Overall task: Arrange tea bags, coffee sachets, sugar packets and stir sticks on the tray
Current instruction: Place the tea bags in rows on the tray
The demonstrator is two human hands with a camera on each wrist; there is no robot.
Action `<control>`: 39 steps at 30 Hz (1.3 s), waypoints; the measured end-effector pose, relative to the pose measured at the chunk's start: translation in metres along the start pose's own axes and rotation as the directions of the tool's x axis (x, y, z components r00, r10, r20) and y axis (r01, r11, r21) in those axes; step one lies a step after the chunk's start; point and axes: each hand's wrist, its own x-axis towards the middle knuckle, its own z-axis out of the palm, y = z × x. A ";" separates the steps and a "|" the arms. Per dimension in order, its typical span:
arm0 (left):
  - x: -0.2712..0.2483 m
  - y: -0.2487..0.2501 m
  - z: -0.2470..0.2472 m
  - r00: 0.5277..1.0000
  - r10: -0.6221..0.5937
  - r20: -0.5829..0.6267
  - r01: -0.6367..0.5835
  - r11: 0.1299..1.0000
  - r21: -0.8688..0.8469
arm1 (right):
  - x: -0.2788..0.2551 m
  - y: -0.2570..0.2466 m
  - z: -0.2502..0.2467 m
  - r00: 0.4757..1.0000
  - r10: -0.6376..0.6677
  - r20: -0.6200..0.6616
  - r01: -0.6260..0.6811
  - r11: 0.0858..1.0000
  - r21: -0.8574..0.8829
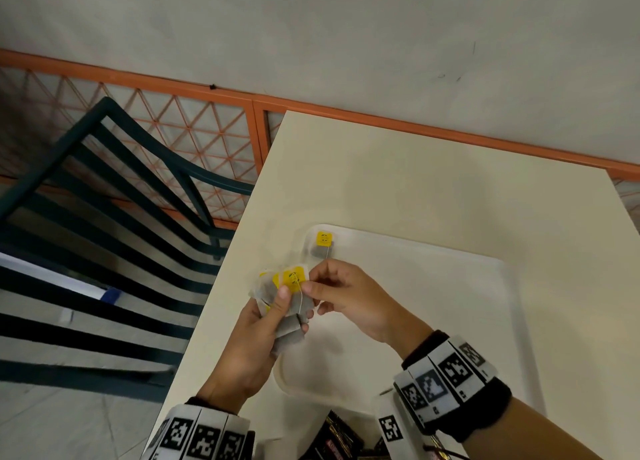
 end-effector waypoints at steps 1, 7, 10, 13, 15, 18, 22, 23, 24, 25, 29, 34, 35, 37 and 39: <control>0.000 0.000 0.000 1.000 -0.004 -0.009 0.003 1.000 -0.006 | 0.000 0.001 -0.001 1.000 -0.002 -0.013 0.002 1.000 0.008; 0.001 0.001 0.001 0.996 0.025 -0.086 -0.024 1.000 0.013 | -0.004 0.006 -0.005 1.000 0.009 0.009 -0.010 0.996 0.089; 0.001 -0.001 0.000 0.993 0.040 -0.112 -0.037 0.999 0.026 | 0.002 0.009 -0.009 0.999 0.029 -0.021 -0.026 0.994 0.106; 0.000 -0.004 -0.006 0.992 0.043 -0.115 -0.037 0.998 0.054 | 0.019 0.012 -0.026 0.964 0.088 -0.249 -0.060 0.991 0.116; 0.000 -0.007 -0.010 0.995 0.051 -0.091 -0.045 0.997 0.069 | 0.033 0.016 -0.041 0.903 0.135 -0.408 -0.102 0.990 0.102; -0.001 -0.010 -0.014 0.995 0.040 -0.092 -0.034 0.997 0.064 | 0.047 0.022 -0.057 0.812 0.151 -0.563 -0.174 0.985 0.013; -0.001 -0.009 -0.014 0.993 0.017 -0.113 -0.011 0.998 0.056 | 0.059 0.028 -0.060 0.784 0.066 -0.617 -0.177 0.977 -0.121; -0.001 -0.008 -0.014 0.992 0.008 -0.124 -0.001 0.998 0.057 | 0.061 0.029 -0.060 0.782 0.044 -0.622 -0.180 0.971 -0.158; -0.001 -0.007 -0.014 0.992 -0.002 -0.129 0.009 0.998 0.059 | 0.063 0.031 -0.060 0.779 0.023 -0.626 -0.181 0.965 -0.189; -0.001 -0.007 -0.015 0.992 -0.008 -0.130 0.016 0.998 0.060 | 0.065 0.032 -0.060 0.777 0.005 -0.629 -0.180 0.960 -0.215; 0.000 -0.008 -0.014 0.989 -0.023 -0.148 0.030 0.998 0.048 | 0.070 0.036 -0.060 0.770 -0.039 -0.637 -0.177 0.946 -0.273; 0.000 -0.010 -0.011 0.991 -0.012 -0.130 0.016 0.999 0.030 | 0.074 0.040 -0.062 0.754 -0.082 -0.652 -0.162 0.938 -0.305; 0.000 -0.010 -0.010 0.992 -0.014 -0.128 0.018 0.999 0.026 | 0.075 0.040 -0.062 0.750 -0.089 -0.655 -0.162 0.936 -0.313; 0.000 -0.009 -0.008 0.992 -0.020 -0.125 0.022 1.000 0.014 | 0.076 0.041 -0.062 0.743 -0.096 -0.662 -0.163 0.934 -0.318; 0.000 -0.009 -0.006 0.992 -0.029 -0.123 0.029 1.000 0.002 | 0.076 0.042 -0.063 0.741 -0.105 -0.663 -0.159 0.932 -0.325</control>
